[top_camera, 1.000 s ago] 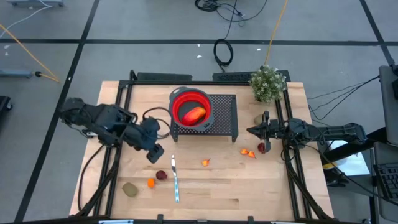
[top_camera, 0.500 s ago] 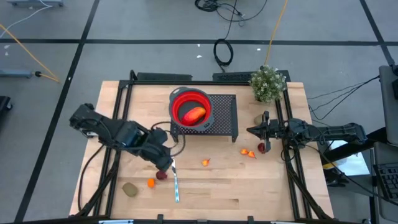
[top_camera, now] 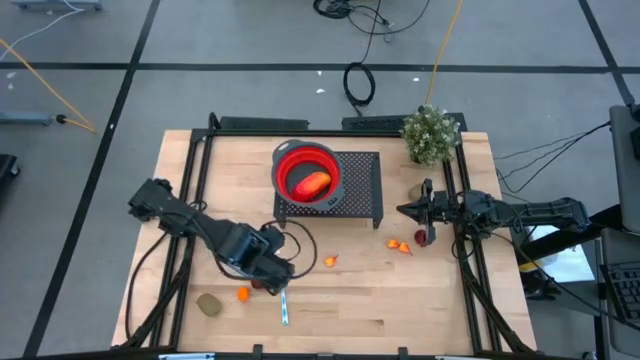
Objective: Pick & Place Fruit
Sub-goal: Put the bottom left kiwi into the strainer on the shelf
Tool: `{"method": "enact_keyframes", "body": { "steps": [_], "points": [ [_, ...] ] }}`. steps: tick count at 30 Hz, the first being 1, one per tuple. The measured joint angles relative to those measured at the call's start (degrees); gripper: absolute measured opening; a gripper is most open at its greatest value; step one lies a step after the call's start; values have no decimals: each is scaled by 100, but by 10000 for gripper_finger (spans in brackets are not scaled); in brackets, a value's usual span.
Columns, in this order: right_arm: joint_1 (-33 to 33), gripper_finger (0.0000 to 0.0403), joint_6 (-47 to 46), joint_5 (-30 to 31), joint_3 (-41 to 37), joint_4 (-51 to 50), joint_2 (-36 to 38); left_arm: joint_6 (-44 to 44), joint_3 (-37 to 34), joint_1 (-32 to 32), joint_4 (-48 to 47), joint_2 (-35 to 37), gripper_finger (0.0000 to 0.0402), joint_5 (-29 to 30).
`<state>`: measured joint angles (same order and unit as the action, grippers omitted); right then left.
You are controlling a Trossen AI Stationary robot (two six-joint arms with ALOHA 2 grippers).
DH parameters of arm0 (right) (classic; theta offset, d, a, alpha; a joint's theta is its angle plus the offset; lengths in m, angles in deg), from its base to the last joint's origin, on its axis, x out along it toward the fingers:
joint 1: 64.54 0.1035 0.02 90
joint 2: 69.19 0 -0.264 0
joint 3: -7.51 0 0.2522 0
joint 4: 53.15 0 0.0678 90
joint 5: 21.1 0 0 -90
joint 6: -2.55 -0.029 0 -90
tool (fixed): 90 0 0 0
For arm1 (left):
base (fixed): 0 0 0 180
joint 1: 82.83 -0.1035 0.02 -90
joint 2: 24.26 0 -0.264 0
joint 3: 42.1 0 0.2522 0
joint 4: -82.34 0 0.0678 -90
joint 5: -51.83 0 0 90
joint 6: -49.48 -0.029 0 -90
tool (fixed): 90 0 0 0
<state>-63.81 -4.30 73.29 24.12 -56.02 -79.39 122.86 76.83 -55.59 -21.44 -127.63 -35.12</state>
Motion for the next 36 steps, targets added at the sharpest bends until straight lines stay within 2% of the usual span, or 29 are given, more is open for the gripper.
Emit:
{"method": "enact_keyframes", "body": {
  "steps": [14, 30, 36],
  "points": [
    [1, 0, -1, -1, 0, -1, 0, -283, -2, 107, 5, -686, 349, 0],
    [0, 0, 0, 0, 0, -2, 2, -547, -10, 215, 2, -805, 349, -8],
    [2, 0, 0, -1, 0, 0, 2, -525, -518, 276, 8, -676, 349, -598]
  ]
}}
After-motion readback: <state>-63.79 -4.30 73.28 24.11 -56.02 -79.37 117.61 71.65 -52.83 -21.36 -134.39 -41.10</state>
